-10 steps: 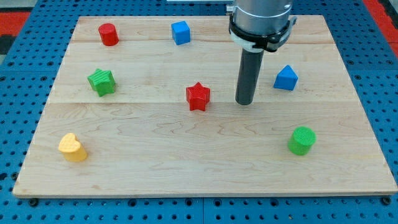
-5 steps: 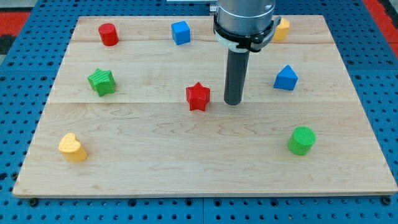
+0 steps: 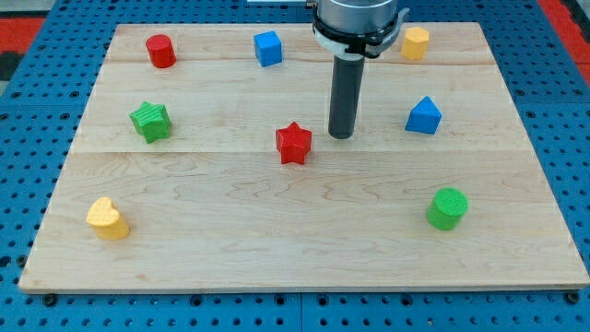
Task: Push the yellow heart to the bottom side of the red star
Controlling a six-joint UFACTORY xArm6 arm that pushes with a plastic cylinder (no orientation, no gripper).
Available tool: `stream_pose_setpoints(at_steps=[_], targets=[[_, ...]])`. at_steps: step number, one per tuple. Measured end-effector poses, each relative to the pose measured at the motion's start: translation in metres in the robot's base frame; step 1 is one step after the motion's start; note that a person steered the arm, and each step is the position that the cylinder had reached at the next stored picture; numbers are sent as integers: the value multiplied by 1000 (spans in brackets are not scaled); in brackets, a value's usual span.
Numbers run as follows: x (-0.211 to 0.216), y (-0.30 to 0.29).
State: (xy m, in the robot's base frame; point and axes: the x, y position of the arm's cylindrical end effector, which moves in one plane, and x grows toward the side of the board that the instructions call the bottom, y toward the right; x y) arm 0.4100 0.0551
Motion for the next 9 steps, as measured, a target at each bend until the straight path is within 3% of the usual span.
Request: stream_pose_setpoints(at_steps=[4, 6, 8, 9], targets=[[-2, -11], [17, -135], [90, -293], [119, -329]])
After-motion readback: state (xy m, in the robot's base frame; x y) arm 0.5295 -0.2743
